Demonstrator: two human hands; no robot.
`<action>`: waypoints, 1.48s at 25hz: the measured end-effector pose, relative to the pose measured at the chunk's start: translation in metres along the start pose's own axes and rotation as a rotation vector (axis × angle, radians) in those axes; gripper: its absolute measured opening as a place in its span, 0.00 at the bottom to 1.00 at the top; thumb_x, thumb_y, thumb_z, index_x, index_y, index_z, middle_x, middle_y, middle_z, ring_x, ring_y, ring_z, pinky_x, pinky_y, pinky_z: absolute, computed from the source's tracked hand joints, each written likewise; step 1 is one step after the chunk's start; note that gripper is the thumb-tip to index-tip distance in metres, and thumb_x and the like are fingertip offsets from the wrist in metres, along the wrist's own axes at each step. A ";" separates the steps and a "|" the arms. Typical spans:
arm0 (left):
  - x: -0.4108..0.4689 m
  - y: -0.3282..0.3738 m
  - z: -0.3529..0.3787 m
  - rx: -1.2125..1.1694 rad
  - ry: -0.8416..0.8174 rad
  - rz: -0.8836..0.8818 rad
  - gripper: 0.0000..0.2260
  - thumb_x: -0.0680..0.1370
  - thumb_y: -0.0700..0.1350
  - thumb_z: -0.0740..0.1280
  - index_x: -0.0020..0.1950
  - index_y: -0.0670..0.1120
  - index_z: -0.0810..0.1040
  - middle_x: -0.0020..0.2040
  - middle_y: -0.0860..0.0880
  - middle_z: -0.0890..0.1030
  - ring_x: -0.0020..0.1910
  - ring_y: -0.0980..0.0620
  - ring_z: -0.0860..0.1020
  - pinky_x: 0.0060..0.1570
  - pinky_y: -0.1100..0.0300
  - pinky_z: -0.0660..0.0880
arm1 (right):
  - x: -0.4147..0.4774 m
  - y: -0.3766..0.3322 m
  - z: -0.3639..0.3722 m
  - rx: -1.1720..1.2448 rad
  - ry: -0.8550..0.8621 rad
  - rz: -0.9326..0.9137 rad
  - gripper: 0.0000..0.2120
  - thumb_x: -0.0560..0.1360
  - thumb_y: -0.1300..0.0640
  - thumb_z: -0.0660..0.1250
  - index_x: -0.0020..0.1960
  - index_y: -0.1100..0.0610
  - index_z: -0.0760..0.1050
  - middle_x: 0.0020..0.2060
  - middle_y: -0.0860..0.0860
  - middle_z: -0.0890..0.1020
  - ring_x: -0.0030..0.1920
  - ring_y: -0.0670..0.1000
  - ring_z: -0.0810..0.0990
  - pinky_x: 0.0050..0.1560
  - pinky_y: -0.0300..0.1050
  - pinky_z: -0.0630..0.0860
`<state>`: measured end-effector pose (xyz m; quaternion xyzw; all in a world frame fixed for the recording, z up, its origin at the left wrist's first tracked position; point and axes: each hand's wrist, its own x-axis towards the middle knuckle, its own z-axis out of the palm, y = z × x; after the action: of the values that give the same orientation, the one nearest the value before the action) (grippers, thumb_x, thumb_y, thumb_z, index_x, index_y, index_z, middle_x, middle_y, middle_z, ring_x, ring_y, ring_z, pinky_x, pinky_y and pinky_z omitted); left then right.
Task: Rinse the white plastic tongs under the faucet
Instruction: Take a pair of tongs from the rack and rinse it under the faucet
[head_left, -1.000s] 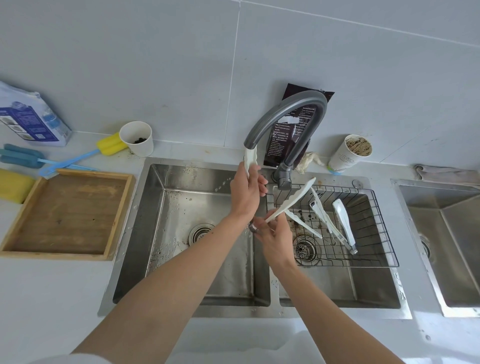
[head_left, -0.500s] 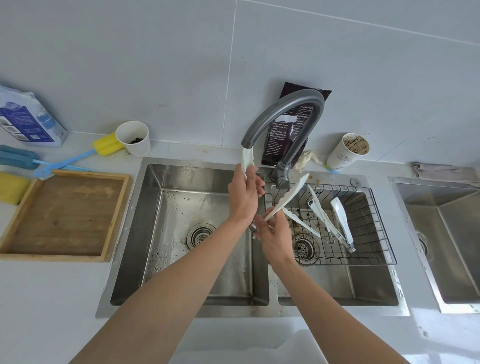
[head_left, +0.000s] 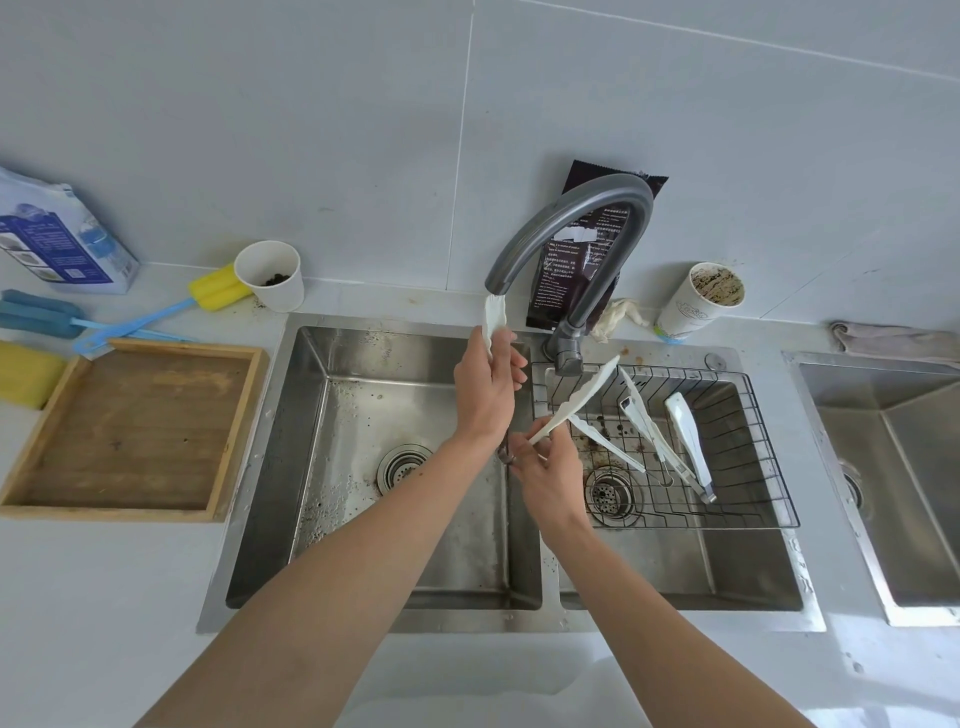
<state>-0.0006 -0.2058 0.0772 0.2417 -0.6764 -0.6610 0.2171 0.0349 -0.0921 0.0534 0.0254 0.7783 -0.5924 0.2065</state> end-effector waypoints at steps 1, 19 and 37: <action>0.000 0.000 0.000 -0.004 -0.008 -0.004 0.12 0.84 0.50 0.56 0.52 0.44 0.73 0.37 0.50 0.79 0.32 0.55 0.78 0.37 0.56 0.80 | -0.001 0.002 0.000 0.008 -0.009 0.001 0.06 0.80 0.60 0.65 0.46 0.53 0.70 0.38 0.53 0.84 0.42 0.51 0.85 0.54 0.56 0.81; 0.000 -0.011 -0.009 0.030 -0.034 -0.063 0.11 0.84 0.49 0.56 0.53 0.45 0.74 0.38 0.49 0.80 0.31 0.55 0.79 0.35 0.62 0.78 | 0.002 0.003 0.005 -0.055 -0.091 0.015 0.05 0.79 0.57 0.66 0.48 0.52 0.70 0.42 0.58 0.84 0.46 0.60 0.84 0.52 0.62 0.81; 0.012 -0.022 -0.071 -0.282 0.134 -0.381 0.03 0.83 0.43 0.59 0.55 0.44 0.67 0.38 0.46 0.74 0.30 0.52 0.75 0.40 0.56 0.79 | 0.062 -0.092 0.057 -0.224 -0.048 -0.113 0.08 0.81 0.51 0.61 0.51 0.55 0.69 0.34 0.50 0.74 0.34 0.49 0.73 0.37 0.49 0.74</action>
<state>0.0349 -0.2695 0.0576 0.3754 -0.5038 -0.7603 0.1646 -0.0313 -0.1859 0.1035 -0.0558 0.8347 -0.5127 0.1931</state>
